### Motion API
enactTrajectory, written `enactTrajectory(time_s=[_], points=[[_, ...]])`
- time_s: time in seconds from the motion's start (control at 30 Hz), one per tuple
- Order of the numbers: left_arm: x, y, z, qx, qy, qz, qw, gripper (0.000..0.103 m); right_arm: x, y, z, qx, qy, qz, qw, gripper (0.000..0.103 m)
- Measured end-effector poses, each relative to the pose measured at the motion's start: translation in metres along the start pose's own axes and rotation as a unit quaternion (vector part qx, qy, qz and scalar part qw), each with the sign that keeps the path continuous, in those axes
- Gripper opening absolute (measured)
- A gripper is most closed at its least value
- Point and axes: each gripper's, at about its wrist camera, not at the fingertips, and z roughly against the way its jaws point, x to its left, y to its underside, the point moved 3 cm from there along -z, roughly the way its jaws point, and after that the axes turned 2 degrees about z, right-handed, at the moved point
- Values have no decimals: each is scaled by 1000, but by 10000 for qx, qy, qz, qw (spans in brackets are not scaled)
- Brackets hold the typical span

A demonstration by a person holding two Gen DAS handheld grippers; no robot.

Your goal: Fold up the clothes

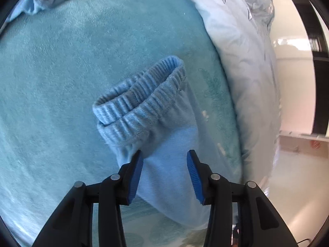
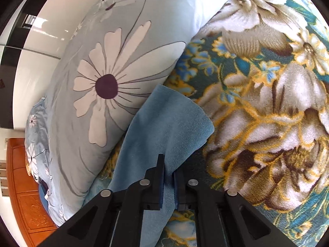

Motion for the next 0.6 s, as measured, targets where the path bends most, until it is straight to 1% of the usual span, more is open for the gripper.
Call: enactTrajectory(time_s=[0.1, 0.2, 0.23, 0.33, 0.4, 0.5, 0.57, 0.6], points=[[1, 3, 5, 1, -214, -90, 9997, 46, -2, 3, 2, 33, -9, -35, 10000, 7], [2, 8, 19, -177, -525, -265, 9981, 46, -3, 6, 2, 73, 1, -48, 10000, 7], [3, 9, 21, -219, -544, -275, 9979, 46, -4, 7, 3, 86, 0, -61, 9999, 7], [13, 5, 15, -158, -305, -4, 9994, 52, -5, 8, 3, 112, 14, -63, 9999, 7], [18, 0, 8, -149, -202, 181, 9995, 54, -5, 10, 3, 126, 34, -63, 9999, 7], [25, -5, 1, -133, -95, 458, 9988, 54, -8, 12, 4, 142, 43, -110, 9998, 7], [30, -6, 1, -167, 77, 716, 9973, 54, -10, 13, 4, 146, 67, -126, 9998, 7], [32, -6, 2, -198, 163, 838, 9962, 52, -11, 14, 5, 148, 79, -133, 9998, 7]])
